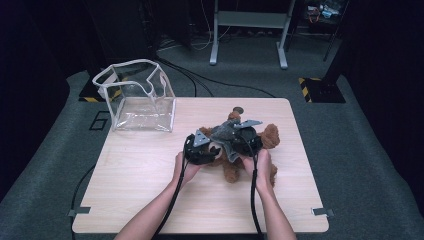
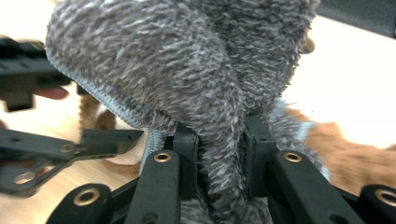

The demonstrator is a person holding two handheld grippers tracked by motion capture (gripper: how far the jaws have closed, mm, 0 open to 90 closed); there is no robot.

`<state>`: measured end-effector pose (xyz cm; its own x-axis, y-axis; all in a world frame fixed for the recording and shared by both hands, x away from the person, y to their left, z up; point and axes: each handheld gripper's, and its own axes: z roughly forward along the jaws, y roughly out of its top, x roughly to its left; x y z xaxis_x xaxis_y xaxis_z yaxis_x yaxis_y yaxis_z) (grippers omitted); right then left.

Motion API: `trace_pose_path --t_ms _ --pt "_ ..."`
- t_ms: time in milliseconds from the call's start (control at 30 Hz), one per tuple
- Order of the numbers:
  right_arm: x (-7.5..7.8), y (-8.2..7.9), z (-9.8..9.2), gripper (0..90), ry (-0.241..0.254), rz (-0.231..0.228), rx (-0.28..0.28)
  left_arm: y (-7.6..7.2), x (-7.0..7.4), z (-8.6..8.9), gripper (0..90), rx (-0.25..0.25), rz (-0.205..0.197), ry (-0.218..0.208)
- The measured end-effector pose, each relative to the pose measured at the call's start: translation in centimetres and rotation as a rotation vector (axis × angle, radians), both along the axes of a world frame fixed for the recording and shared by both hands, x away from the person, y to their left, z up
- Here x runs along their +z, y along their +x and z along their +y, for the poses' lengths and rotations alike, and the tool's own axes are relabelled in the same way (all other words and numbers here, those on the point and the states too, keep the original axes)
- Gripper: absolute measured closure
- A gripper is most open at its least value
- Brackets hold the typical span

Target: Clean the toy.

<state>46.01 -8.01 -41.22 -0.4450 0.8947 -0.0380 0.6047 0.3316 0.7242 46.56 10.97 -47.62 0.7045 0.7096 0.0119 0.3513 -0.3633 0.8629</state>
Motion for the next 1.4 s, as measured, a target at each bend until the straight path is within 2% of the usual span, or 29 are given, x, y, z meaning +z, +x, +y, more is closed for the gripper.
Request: trace_pose_path --t_ms 67,133,233,333,433,633,800,867,967,1033,1133,1200,1267,1400 --pt "-0.6 0.2 0.3 72.2 -0.041 -0.009 -0.012 0.0 0.0 0.0 46.5 -0.002 0.002 0.001" --pt "-0.8 0.1 0.1 72.7 -0.053 -0.019 -0.014 0.0 0.0 -0.1 46.5 -0.003 0.005 0.000" --pt "-0.6 -0.1 -0.8 73.1 -0.048 -0.026 -0.032 0.0 0.1 -0.1 46.6 -0.004 0.002 0.004" --pt "-0.4 -0.1 -2.6 73.0 -0.043 -0.040 -0.053 0.0 0.0 -0.1 46.5 -0.003 0.004 -0.002" --pt "-0.2 -0.2 -4.6 73.0 -0.063 -0.057 -0.117 0.0 0.0 -0.1 46.5 -0.003 0.005 -0.004" --pt "-1.2 0.8 -9.5 73.0 -0.082 -0.026 -0.259 0.0 0.0 -0.1 46.5 0.002 -0.001 -0.005" --pt "-2.3 1.7 -11.9 72.7 -0.110 -0.001 -0.340 0.1 0.0 -0.1 46.5 0.003 -0.001 -0.005" --pt "-2.0 1.5 -12.1 72.6 -0.086 -0.007 -0.351 0.1 0.0 -0.1 46.5 0.002 -0.001 -0.003" --pt "-0.6 0.3 -11.3 72.3 -0.048 -0.054 -0.325 0.1 0.0 -0.1 46.5 0.002 0.001 -0.009" --pt "0.6 -0.7 -10.2 72.0 -0.019 -0.093 -0.266 0.1 0.0 -0.1 46.5 0.004 0.000 -0.006" --pt "1.7 -1.7 -8.0 71.9 0.021 -0.109 -0.163 0.1 0.0 -0.1 46.5 0.004 0.001 -0.007" --pt "2.0 -2.0 -5.7 71.7 0.033 -0.104 -0.081 0.1 0.0 -0.1 46.5 0.005 0.001 -0.007" --pt "1.7 -2.0 -3.6 71.7 0.030 -0.093 -0.026 0.1 0.0 -0.1 46.5 0.004 0.002 -0.007" --pt "0.6 -1.5 -0.5 71.5 0.010 -0.053 0.026 0.1 0.0 0.0 46.5 -0.001 0.001 -0.001"
